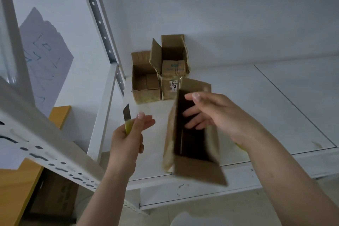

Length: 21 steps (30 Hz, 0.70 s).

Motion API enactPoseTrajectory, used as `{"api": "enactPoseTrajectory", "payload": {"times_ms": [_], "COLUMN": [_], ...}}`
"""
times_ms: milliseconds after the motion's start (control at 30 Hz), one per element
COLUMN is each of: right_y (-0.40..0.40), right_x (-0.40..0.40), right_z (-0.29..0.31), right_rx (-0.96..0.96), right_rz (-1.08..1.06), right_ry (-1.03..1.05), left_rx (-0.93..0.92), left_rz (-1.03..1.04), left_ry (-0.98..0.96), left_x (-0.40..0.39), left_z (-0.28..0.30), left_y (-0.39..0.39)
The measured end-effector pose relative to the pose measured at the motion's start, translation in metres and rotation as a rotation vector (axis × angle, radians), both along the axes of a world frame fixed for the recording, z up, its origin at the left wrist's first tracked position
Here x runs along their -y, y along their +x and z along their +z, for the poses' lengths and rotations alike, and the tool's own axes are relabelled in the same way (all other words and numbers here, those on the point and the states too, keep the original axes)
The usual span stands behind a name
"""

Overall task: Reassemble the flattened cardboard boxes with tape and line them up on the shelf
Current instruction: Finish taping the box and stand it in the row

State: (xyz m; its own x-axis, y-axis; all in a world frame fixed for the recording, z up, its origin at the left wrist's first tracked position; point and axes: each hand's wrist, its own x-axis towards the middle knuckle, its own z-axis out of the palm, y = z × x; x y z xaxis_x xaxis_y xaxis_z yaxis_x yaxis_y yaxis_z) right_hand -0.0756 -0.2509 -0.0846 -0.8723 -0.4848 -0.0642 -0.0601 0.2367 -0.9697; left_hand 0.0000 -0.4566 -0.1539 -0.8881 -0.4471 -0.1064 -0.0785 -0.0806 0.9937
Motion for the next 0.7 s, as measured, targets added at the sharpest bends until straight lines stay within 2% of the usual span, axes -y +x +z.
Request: {"api": "enactPoseTrajectory", "payload": {"times_ms": [100,200,333,400,433,567,633,700], "right_y": [-0.002,-0.008,-0.003,0.002,0.003,0.006,0.008,0.012], "right_x": [-0.001,-0.007,0.006,0.013,0.014,0.009,0.006,0.004], "right_z": [-0.007,-0.018,-0.035,-0.046,-0.050,-0.052,-0.049,-0.048], "right_rx": [-0.229,-0.352,-0.120,-0.116,-0.124,-0.139,-0.168,-0.187], "right_rz": [-0.144,-0.246,-0.075,-0.007,-0.009,-0.082,-0.097,-0.109], "right_ry": [0.085,0.363,0.604,0.744,0.783,0.755,0.777,0.802], "left_rx": [-0.028,0.004,0.097,0.146,0.190,0.487,0.580,0.583], "left_rz": [0.000,0.005,-0.034,-0.057,-0.053,-0.168,-0.267,-0.253], "left_ry": [-0.098,-0.166,-0.173,-0.153,-0.214,-0.743,-0.825,-0.837], "left_x": [0.000,0.004,0.003,0.003,0.005,0.017,0.014,0.007], "left_z": [0.011,0.013,-0.003,-0.015,-0.023,-0.062,-0.072,-0.068], "left_y": [0.006,0.006,-0.001,-0.006,-0.009,-0.014,-0.011,-0.007]}}
